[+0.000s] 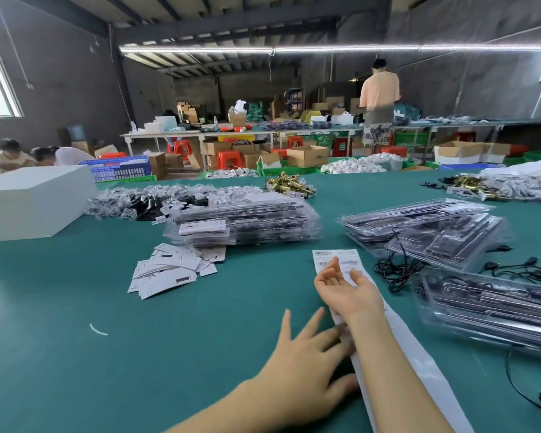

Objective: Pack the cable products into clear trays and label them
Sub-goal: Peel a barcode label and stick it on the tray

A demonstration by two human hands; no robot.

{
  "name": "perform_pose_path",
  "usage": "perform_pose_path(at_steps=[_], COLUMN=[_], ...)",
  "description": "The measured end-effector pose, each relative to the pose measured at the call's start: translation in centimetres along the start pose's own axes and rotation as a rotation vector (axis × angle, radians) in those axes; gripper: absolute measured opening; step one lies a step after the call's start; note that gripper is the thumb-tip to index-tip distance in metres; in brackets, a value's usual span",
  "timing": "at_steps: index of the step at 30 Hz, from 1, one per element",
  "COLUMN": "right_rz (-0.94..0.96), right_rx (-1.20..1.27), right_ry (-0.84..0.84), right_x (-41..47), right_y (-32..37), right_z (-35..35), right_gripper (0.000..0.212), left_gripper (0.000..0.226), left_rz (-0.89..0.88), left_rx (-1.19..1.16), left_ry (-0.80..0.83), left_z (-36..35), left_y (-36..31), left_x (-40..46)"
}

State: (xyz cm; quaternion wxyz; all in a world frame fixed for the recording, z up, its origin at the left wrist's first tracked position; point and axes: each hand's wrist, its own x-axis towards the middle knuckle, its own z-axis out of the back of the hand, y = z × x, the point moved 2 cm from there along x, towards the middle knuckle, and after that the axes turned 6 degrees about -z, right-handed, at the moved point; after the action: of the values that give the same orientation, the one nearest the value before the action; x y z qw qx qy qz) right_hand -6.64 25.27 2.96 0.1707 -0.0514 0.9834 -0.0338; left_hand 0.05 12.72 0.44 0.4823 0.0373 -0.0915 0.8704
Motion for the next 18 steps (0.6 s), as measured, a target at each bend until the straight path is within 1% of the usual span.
perform_pose_path(at_steps=[3, 6, 10, 14, 16, 18], right_rz=[-0.046, -0.102, -0.124, -0.102, -0.096, -0.098], right_rx=[-0.018, -0.032, -0.074, -0.117, -0.133, -0.144], right_ry=[-0.073, -0.124, -0.097, -0.061, -0.062, -0.074], right_x=[-1.0, -2.2, -3.7, -4.8, -5.0, -4.9], right_y=[-0.5, -1.3, -2.0, -2.1, -2.1, -2.2], right_z=[-1.4, -2.8, -4.8, -6.2, -6.4, -6.3], right_gripper=[0.029, 0.024, 0.023, 0.023, 0.022, 0.022], left_gripper=[0.052, 0.05, 0.054, 0.07, 0.069, 0.065], left_rz=[-0.046, -0.046, 0.021, 0.066, 0.066, 0.027], left_rx=[-0.026, -0.02, -0.001, -0.002, -0.02, -0.056], left_ry=[-0.012, 0.067, 0.17, 0.247, 0.26, 0.221], left_z=[0.0, 0.3, 0.3, 0.3, 0.0, -0.5], left_y=[-1.1, -1.5, -2.4, -3.6, -4.0, -4.3], left_x=[0.2, 1.2, 3.3, 5.1, 5.5, 5.5])
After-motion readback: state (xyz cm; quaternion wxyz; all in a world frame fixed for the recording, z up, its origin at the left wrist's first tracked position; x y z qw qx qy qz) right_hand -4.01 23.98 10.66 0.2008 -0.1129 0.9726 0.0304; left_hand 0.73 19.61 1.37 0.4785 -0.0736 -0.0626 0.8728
